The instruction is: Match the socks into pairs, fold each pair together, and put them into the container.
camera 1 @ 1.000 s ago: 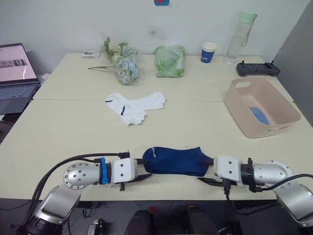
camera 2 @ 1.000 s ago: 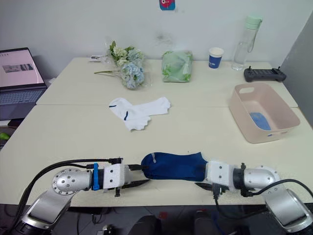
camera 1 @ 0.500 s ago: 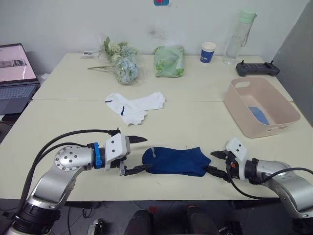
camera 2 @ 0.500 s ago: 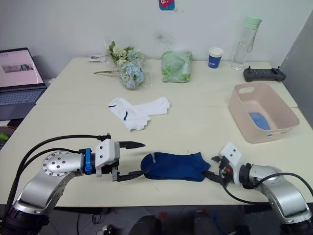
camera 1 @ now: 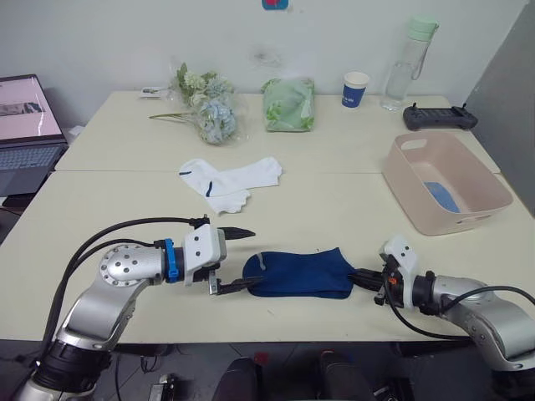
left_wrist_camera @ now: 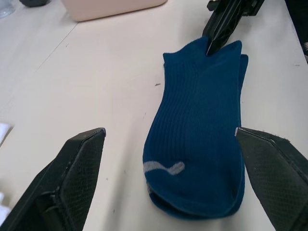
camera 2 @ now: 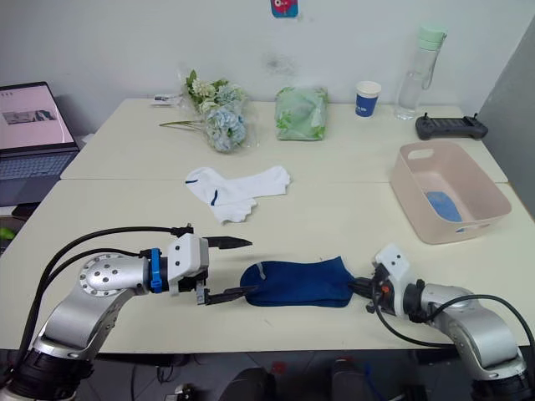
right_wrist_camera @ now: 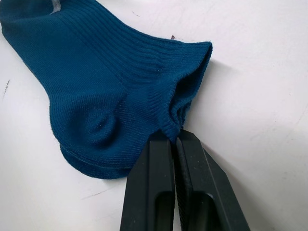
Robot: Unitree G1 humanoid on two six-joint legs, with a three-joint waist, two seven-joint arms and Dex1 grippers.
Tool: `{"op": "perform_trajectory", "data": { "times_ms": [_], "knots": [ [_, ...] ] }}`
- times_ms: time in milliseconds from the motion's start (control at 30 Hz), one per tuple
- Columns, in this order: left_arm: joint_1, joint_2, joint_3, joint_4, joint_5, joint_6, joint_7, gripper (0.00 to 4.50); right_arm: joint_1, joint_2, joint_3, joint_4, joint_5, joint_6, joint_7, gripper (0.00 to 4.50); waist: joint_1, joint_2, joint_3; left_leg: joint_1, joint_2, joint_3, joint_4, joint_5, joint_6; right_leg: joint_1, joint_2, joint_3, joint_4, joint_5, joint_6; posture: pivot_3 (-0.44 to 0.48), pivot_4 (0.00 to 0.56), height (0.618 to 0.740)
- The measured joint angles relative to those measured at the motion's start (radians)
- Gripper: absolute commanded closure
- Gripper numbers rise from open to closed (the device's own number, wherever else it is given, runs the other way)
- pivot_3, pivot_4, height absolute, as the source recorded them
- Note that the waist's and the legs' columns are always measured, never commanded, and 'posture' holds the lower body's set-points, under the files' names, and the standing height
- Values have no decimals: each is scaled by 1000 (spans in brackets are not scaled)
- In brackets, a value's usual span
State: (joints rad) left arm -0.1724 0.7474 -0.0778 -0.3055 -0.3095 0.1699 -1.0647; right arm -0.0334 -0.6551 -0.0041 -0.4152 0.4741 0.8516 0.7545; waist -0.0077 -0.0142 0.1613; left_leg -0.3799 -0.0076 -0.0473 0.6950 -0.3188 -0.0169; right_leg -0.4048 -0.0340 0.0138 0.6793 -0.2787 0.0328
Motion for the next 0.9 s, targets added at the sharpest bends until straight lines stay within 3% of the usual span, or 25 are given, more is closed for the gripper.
{"op": "perform_trajectory", "data": {
  "times_ms": [167,267,667,900],
  "knots": [
    [-62,-48,-50,10,2,21,-2,0,-52,-44,-49,25,41,60,8,4444,2,0,0,0,0,0,0,0,0,0,2,0,0,0,0,0,150,740],
    [-102,-105,-89,28,9,30,12,603,-74,-66,-81,28,67,87,12,4500,4,0,0,-1,0,0,0,0,0,0,4,0,0,0,0,0,150,740],
    [-218,-301,-252,161,49,120,38,4452,-74,-92,-92,36,98,97,34,4500,4,0,0,-1,0,0,1,0,0,0,4,1,0,0,0,0,150,740],
    [-226,-321,-326,317,177,14,53,4452,-66,-99,-91,56,97,71,61,4500,5,0,0,-1,0,0,1,0,0,0,4,1,0,0,0,0,150,740]
  ]
}}
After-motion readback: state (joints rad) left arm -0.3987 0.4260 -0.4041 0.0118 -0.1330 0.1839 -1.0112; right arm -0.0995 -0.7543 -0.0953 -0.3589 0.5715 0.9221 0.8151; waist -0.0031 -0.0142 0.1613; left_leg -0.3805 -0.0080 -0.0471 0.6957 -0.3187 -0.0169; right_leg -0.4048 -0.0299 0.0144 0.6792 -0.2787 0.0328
